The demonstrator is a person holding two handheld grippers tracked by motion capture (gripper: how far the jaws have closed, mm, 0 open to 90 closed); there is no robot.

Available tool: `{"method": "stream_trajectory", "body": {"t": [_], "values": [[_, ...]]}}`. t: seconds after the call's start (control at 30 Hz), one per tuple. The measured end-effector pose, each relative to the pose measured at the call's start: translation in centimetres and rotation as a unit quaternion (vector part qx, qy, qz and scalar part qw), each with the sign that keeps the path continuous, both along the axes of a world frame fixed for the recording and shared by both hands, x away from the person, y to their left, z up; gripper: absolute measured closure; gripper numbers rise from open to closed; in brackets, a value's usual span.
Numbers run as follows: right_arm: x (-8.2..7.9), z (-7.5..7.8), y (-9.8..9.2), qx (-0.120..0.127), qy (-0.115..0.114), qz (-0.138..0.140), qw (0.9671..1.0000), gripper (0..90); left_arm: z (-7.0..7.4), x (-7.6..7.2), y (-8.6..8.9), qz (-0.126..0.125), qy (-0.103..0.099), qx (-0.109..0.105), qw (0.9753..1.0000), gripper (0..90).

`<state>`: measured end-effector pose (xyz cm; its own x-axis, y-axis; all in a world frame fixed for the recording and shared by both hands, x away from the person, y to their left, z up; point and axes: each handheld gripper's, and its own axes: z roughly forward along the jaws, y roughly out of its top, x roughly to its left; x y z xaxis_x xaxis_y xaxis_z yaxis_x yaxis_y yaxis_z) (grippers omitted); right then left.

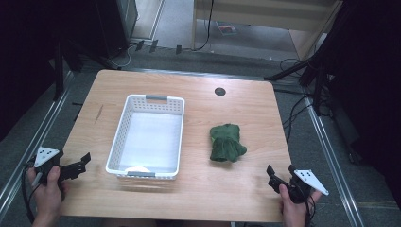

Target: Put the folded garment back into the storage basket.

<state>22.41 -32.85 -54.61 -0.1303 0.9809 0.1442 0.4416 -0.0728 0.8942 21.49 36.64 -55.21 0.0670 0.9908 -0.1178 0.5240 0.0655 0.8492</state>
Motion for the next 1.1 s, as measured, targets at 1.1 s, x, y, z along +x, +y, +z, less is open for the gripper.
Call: {"method": "stream_trajectory", "body": {"t": [1.1], "values": [[1.6,4.9,6.6,-0.001,0.061,-0.008,0.9981,12.6,0.0,0.1,0.4,-0.001,-0.001,-0.021,0.9998,1.2]]}}
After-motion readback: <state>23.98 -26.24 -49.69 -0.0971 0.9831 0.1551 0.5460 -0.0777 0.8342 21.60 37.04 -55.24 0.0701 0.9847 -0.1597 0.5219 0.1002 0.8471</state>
